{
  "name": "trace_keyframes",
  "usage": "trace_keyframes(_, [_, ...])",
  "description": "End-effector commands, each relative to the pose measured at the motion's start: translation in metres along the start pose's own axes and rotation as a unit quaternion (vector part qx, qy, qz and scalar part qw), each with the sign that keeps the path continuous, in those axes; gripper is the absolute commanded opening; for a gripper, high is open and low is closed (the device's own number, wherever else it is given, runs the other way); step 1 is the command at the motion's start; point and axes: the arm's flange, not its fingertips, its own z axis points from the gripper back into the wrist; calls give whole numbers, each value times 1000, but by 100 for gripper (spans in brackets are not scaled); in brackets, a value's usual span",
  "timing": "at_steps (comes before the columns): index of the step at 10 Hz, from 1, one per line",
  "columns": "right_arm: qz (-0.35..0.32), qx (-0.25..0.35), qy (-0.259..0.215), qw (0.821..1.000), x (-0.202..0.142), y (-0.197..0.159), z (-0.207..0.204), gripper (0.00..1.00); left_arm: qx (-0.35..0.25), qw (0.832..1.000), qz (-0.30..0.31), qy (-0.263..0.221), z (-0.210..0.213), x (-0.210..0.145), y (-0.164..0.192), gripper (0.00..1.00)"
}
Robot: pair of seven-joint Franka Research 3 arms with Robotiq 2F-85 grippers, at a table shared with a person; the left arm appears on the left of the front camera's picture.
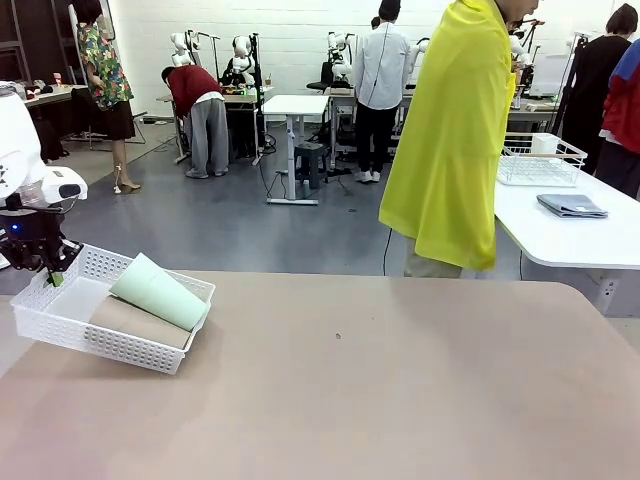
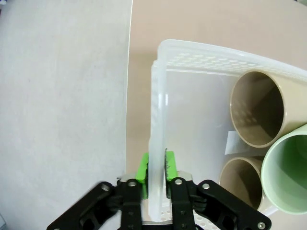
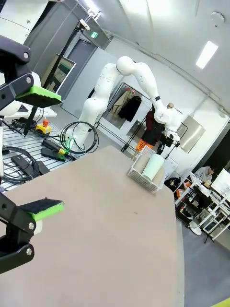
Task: Clean and organize the cups into the basket.
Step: Move the Organizing basket back to the left side of the table.
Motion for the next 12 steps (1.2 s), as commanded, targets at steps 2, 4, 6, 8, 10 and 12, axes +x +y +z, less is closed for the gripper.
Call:
trace_keyframes(2, [6, -7, 5, 1000, -6, 1, -6, 100, -20, 1000, -7, -13, -1, 1, 3, 100])
trace_keyframes(4, [6, -7, 5, 1000, -6, 1, -6, 100, -14, 1000, 1, -9, 0, 1, 4, 100])
trace_keyframes(6, [6, -7, 5, 1000, -6, 1, -6, 100, -18, 1000, 7, -9, 4, 0, 5, 100])
trace_keyframes(8, [6, -7, 5, 1000, -6, 1, -6, 100, -19, 1000, 13, -11, 8, -2, 5, 100])
trace_keyframes(10, [6, -7, 5, 1000, -6, 1, -6, 100, -22, 1000, 14, -16, 13, -4, 6, 100])
trace_keyframes(12, [6, -7, 5, 1000, -6, 1, -6, 100, -98, 994, 54, -12, 51, -21, 8, 100])
